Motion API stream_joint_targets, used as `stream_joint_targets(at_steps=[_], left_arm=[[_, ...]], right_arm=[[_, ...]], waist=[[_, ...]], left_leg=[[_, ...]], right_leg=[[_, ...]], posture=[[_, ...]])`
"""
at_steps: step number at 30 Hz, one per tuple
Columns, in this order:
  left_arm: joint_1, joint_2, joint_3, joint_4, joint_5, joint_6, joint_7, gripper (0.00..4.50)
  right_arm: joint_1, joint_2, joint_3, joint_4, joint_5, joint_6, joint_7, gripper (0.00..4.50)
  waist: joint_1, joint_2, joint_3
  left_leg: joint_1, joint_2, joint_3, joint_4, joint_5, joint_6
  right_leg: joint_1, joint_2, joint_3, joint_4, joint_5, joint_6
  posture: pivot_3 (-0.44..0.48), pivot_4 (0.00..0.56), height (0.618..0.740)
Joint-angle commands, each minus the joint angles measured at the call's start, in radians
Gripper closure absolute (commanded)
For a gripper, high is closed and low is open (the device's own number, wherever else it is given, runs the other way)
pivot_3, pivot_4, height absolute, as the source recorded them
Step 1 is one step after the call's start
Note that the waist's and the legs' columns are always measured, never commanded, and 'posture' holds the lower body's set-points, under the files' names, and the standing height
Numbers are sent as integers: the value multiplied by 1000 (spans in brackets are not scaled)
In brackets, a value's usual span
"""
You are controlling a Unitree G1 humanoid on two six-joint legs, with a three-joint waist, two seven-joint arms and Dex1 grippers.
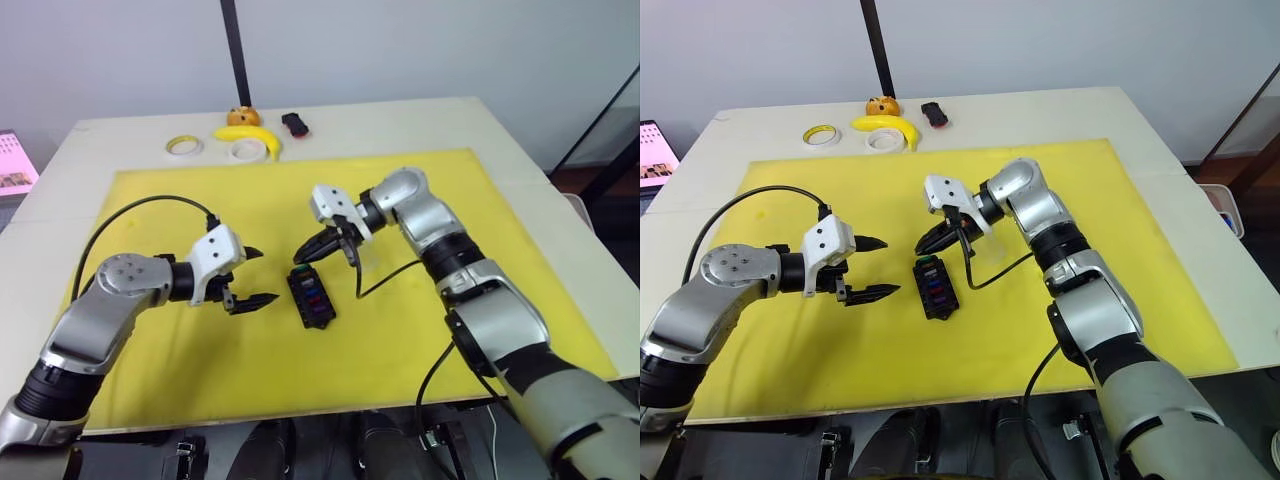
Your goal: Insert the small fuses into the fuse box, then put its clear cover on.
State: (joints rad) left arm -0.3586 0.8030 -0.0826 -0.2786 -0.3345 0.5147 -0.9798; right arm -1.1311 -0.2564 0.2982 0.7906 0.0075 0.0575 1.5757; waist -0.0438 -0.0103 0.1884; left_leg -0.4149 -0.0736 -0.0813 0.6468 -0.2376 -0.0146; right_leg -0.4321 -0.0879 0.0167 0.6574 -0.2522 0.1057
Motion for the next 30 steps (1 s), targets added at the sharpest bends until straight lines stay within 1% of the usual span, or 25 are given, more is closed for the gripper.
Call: stream_joint_targets(at_steps=[1, 3, 8, 12, 15, 20, 24, 26, 28, 30], left_arm=[[-5, 9, 30, -21, 0, -14, 3, 0], [-4, 8, 29, -22, -1, -12, 4, 0], [1, 3, 23, -28, 2, -9, 12, 0], [8, 1, 21, -37, 1, -5, 18, 0], [11, -2, 21, -41, -1, -3, 26, 0], [18, -5, 25, -44, -3, -2, 37, 0], [17, -4, 45, -55, -22, 11, 41, 0], [13, -16, 90, -75, -89, 64, 47, 0], [26, -13, 130, -99, -131, 95, 48, 0], [63, 15, 171, -120, -147, 111, 39, 0]], right_arm=[[6, -2, -25, -63, 32, 19, -20, 4470], [14, -1, -25, -70, 35, 27, -27, 4470], [18, 7, -14, -10, 9, -3, -83, 4470], [32, -4, 33, 52, -52, -61, -104, 4470], [42, -10, 48, 68, -69, -89, -95, 4470], [17, -13, 9, 44, -40, -78, -109, 4470], [-2, -26, -54, -74, 35, 14, -103, 4470], [18, -59, -102, -215, 93, 107, -113, 4470], [68, -117, -128, -362, 119, 174, -126, 4470], [129, -194, -152, -487, 127, 227, -150, 4470]], waist=[[-2, 0, 0], [-1, 0, 0], [0, 0, 0], [-1, 0, 0], [0, 0, 0], [0, 0, 0], [0, 0, 0], [1, 0, 0], [2, 0, 0], [5, 0, 0]], left_leg=[[0, 0, 0, 0, 0, 0], [0, 0, 0, 0, 0, 0], [0, 0, 0, 0, 0, 0], [0, 0, 0, 0, 0, 0], [1, 0, 0, 0, 0, 0], [5, 0, 0, -1, 0, 0], [5, 0, 0, -1, 0, 0], [4, 0, 0, -1, 0, 0], [4, 0, 0, -1, 0, 0], [4, 0, 0, -1, 0, 0]], right_leg=[[0, 0, 0, 0, 0, 0], [0, 0, 0, 0, 0, 0], [0, 0, 0, 0, 0, 0], [0, 0, 0, 0, 0, 0], [0, 0, 0, 0, 0, 0], [4, 0, 0, 0, 0, 0], [4, 0, 0, 0, 0, 0], [4, 0, 0, 0, 0, 0], [3, 0, 0, 0, 0, 0], [4, 0, 0, -1, 0, 0]], posture=[[0, 150, 740], [0, 150, 740], [0, 150, 740], [0, 150, 740], [0, 150, 740], [0, 150, 740], [0, 150, 740], [0, 150, 740], [0, 150, 740], [0, 150, 740]])
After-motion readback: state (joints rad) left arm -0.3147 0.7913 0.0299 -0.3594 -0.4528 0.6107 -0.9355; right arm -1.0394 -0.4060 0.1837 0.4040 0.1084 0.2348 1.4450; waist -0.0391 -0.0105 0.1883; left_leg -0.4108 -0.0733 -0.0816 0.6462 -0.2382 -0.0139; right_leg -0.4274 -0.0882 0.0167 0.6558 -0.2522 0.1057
